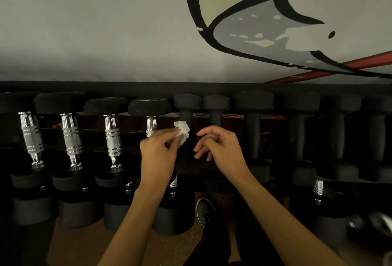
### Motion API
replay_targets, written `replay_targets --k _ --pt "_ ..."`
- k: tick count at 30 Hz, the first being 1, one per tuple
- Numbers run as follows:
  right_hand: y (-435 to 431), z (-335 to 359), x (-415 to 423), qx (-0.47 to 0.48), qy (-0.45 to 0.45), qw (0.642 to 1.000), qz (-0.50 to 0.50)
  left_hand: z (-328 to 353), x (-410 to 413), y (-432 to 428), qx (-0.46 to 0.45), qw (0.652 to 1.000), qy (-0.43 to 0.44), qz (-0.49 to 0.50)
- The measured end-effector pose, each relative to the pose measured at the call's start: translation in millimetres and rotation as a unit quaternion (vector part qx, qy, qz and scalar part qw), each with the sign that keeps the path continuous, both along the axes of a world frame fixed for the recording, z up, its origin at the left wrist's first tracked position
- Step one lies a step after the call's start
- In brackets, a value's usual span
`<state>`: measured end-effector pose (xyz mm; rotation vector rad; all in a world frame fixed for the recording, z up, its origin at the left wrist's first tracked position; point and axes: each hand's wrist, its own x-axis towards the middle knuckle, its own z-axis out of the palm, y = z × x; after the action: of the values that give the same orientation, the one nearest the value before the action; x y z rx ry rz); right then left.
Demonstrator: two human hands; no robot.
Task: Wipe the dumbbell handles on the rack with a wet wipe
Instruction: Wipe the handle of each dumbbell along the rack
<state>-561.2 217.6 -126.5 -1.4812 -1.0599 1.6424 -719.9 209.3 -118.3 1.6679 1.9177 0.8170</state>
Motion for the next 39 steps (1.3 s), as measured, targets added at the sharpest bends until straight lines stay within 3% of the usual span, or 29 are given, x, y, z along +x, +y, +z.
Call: replay_targets --k 8,13,18,23,26,33,37,39 --pt "-0.3 -2.1 0.5 -0.008 0.015 1.000 -0.003 9.9 -33.3 6.1 -0.118 0.979 0.104 -0.133" --pt "-1.5 -2.6 0.9 -0.007 0.021 1.000 -0.005 19.4 -16.3 29.3 -0.014 0.994 0.072 -0.083" --pt "-1.2 -1.7 0.9 -0.006 0.009 1.000 -0.005 5.5 -2.3 14.3 -0.012 0.991 0.066 -0.115" --pt "-9.3 1.1 -5.3 0.097 -0.153 0.979 0.093 4.5 -7.1 -8.0 -0.063 0.976 0.081 -0.193" --pt "-12.1 4.3 -15.9 0.179 -0.257 0.932 0.183 9.2 -10.2 -14.1 -0.091 0.979 0.079 -0.167" --pt "10.3 1.5 -26.2 0.233 -0.321 0.895 0.205 13.1 -16.6 -32.9 -0.058 0.994 -0.071 -0.061" --pt "8.4 1.3 -21.2 0.221 -0.311 0.885 0.267 12.6 -15.3 -39.9 -0.064 0.994 -0.077 -0.034" --pt "19.3 4.3 -17.3 0.218 -0.304 0.900 0.225 11.1 -16.2 -39.3 -0.079 0.992 -0.101 0.000"
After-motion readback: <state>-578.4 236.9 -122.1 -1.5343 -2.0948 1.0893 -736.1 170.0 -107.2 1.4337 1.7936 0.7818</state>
